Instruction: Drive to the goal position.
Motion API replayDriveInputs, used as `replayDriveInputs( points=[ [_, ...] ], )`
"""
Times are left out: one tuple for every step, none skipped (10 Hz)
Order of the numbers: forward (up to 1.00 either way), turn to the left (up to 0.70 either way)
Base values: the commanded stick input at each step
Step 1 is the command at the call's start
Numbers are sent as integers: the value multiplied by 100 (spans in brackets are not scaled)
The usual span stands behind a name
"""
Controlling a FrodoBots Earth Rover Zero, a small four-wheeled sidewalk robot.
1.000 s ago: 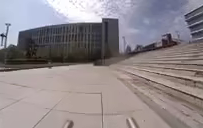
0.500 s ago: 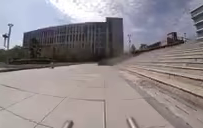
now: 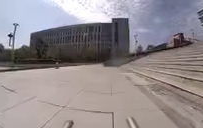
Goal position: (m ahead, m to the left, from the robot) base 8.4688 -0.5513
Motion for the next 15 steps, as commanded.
replayDriveInputs(
  points=[
    [70, 0],
    [70, 0],
    [70, 0],
    [70, 0],
    [70, 0],
    [70, 0],
    [70, 0],
    [70, 0],
    [70, 0],
    [70, 0],
    [70, 0],
    [70, 0],
    [70, 0],
    [70, 0],
    [70, 0]
  ],
)
